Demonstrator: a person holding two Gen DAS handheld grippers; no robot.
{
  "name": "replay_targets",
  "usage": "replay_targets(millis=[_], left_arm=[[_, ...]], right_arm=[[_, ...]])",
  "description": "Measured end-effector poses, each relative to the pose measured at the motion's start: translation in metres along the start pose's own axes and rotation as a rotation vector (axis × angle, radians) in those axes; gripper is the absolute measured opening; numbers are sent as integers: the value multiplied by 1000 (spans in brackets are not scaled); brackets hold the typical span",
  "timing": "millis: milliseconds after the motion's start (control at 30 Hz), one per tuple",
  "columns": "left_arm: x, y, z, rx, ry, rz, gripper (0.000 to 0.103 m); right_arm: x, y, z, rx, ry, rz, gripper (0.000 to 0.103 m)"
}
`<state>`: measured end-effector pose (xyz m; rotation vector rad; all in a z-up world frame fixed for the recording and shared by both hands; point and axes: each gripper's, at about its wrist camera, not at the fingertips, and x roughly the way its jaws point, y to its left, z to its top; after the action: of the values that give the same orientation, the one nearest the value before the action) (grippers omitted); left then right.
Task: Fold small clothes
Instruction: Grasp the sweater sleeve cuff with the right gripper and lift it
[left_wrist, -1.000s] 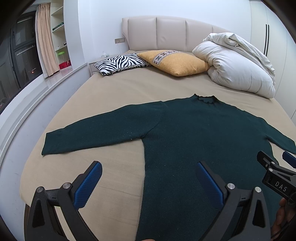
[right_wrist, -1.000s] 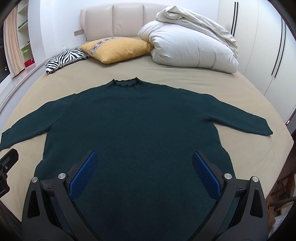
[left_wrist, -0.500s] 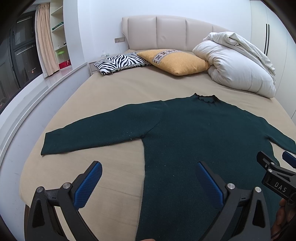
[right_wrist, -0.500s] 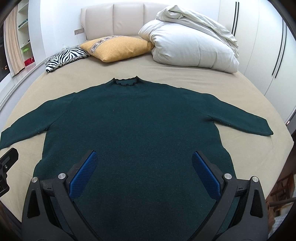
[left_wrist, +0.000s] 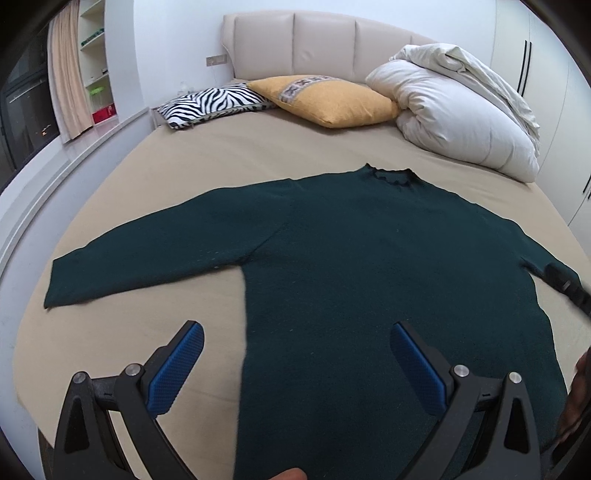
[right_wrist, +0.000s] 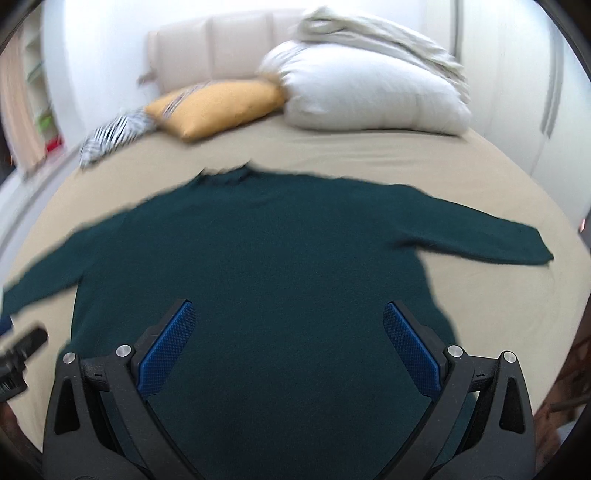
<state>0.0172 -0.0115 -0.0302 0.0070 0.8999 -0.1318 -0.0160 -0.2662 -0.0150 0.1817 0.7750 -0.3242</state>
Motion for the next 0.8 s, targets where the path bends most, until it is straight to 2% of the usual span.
replay_targets(millis=[100, 200, 333, 400, 433, 533, 633, 667, 767, 800], left_arm=[[16, -5, 8, -23, 48, -65, 103], [33, -15, 18, -26, 67, -118, 103], [44, -38, 26, 49, -4, -89, 103], [53, -48, 31, 74, 22, -77, 103], [56, -51, 34, 75, 31, -66, 103], [62, -52, 43, 14, 34, -91, 103], [71, -58, 50, 7, 36, -122, 103], [75, -61, 51, 7, 45, -140, 103], [87, -62, 52, -25, 82, -203, 96], [91, -60, 51, -44, 98, -231, 88]], right_arm=[[9, -80, 21, 178, -22, 36, 103], [31, -195, 34, 421, -43, 86, 103], [64, -330, 24, 712, -43, 52, 95], [80, -387, 14, 825, -43, 29, 85], [89, -416, 7, 893, -41, 23, 84], [112, -470, -2, 1015, -63, 75, 73], [131, -500, 4, 1019, -94, 99, 64], [138, -506, 7, 1011, -104, 104, 57], [161, -526, 20, 998, -85, 107, 13], [167, -531, 25, 1001, -73, 102, 8]])
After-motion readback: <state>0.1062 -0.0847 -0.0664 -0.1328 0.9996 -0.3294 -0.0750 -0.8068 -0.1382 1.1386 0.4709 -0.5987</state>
